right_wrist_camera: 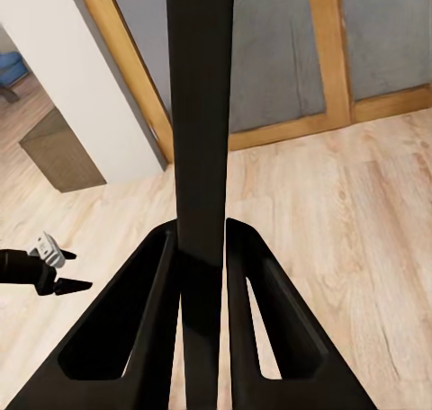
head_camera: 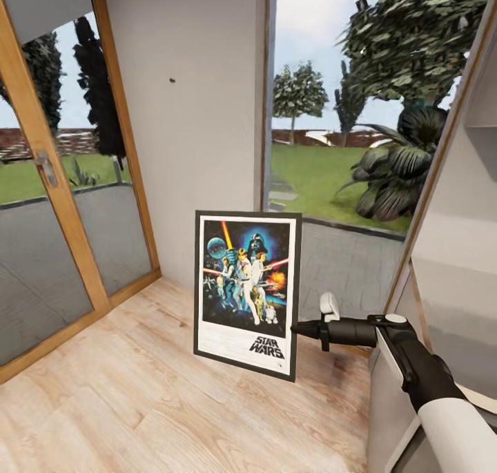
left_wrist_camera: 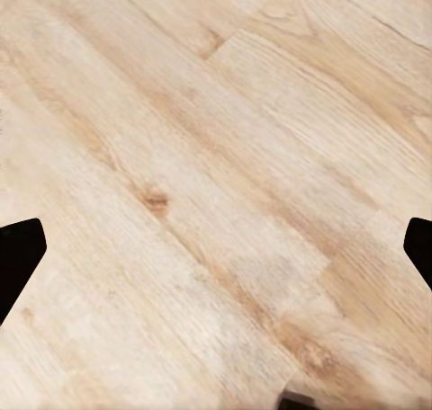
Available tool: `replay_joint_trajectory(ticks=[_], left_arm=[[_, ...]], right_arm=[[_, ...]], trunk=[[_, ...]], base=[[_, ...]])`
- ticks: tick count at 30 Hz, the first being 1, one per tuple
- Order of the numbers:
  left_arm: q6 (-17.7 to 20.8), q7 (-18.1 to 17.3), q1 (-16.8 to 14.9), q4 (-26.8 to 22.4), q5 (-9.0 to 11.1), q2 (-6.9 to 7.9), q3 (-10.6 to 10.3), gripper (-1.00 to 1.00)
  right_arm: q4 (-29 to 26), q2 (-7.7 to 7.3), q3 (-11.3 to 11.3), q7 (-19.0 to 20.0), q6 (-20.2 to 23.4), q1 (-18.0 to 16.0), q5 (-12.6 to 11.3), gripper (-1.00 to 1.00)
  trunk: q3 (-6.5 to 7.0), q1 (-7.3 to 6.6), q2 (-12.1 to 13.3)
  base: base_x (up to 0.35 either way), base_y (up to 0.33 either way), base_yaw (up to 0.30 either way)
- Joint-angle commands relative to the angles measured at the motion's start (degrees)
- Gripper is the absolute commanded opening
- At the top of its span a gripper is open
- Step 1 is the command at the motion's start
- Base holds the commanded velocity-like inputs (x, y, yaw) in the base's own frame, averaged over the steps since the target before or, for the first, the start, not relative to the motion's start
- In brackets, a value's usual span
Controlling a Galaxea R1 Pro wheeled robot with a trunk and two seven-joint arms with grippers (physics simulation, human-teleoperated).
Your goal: Pick up the poster from the kitchen countertop and hang it on one of the wall nails in the kitchen.
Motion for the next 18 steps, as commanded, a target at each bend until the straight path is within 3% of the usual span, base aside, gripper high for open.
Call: replay_joint_trajectory(ticks=[1,18], left_arm=[[-0.08,-0.37,0.00,-0.04,0.01,-0.03,0.19,1.00],[0.02,-0.34,0.00,-0.04,0.01,-0.03,0.05,1.00]], right_arm=[[0.02,-0.03,0.08,0.21,0.70,-0.03,-0.23,-1.00],[0.14,0.00,0.07,0.13,0.61,-0.03,-0.26,-1.00]], trunk=[[0.11,-0.22,0.38],[3.11,-3.96,7.20]], base=[[0.000,0.000,0.000],[0.000,0.000,0.000]])
